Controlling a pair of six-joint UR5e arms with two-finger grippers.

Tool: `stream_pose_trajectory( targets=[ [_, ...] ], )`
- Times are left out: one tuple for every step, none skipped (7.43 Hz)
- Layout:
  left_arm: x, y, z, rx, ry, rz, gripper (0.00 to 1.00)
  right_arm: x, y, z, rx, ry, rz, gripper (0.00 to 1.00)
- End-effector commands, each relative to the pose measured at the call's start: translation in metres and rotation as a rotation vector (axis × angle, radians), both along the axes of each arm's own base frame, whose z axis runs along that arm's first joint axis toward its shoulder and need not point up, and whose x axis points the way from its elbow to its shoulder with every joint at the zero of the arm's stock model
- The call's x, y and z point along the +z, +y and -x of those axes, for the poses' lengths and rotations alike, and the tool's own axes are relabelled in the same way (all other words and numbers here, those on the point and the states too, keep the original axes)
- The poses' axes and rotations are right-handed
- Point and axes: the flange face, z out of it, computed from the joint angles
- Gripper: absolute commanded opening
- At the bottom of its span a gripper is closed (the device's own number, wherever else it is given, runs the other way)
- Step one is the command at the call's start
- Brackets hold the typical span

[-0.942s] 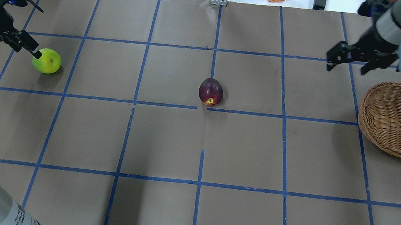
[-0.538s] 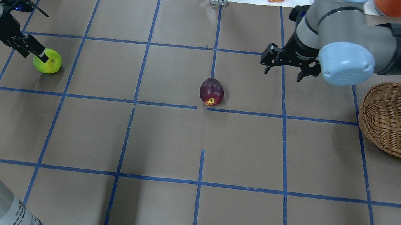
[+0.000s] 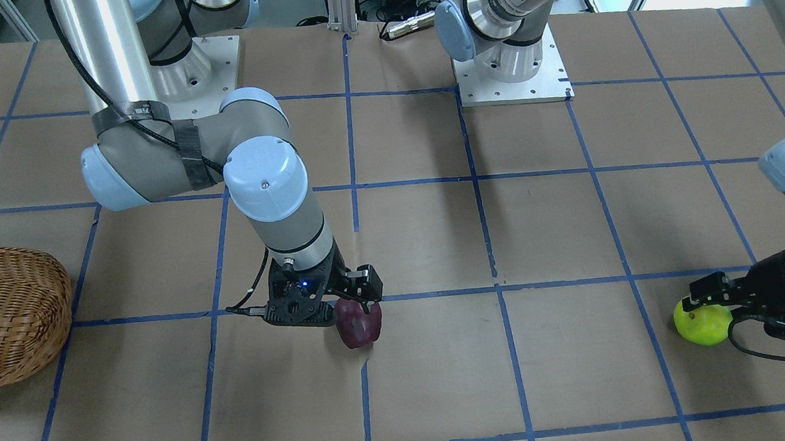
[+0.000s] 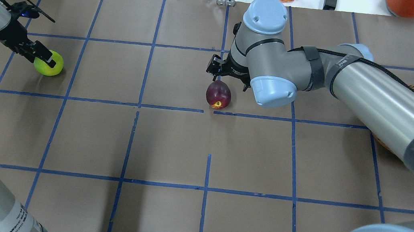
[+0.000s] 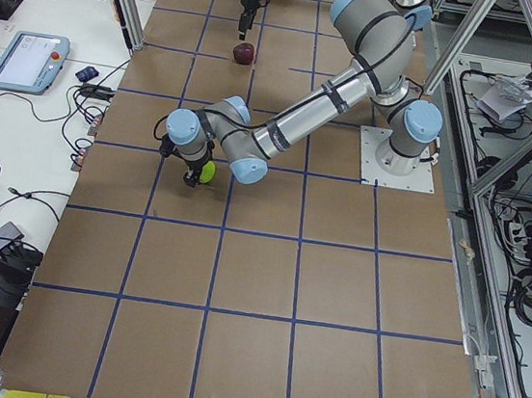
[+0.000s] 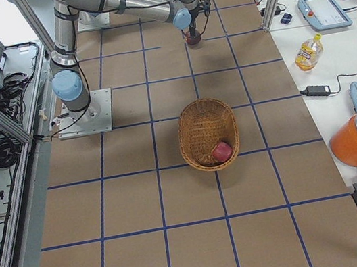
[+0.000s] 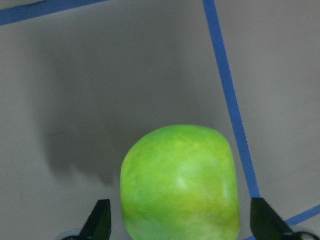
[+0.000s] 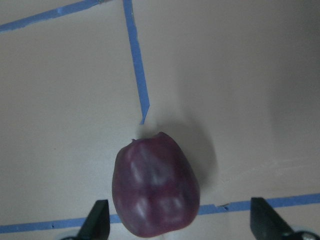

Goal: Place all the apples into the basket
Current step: 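Grasp the dark apple with right gripper while left grasps the green apple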

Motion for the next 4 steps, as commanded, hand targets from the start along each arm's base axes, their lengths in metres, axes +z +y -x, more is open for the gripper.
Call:
stream_pose_trajectory(
  targets=[
    [0.002,-0.001,-0.001,0.073,-0.008,-0.013,0.36,-0.034,-0.005,-0.007,0.007,0.001,-0.016,1.0],
    [0.016,-0.003,-0.001,0.088,-0.019,-0.003,0.26,-0.053,-0.003,-0.01,0.02,-0.019,-0.052,1.0],
    [0.029,-0.005,0.015,0.129,-0.011,-0.024,0.25,-0.057,-0.003,-0.011,0.02,-0.028,-0.065,1.0],
    [0.062,-0.005,0.055,0.292,0.089,-0.056,0.25,-0.06,-0.002,-0.011,0.019,-0.028,-0.07,1.0]
  ],
)
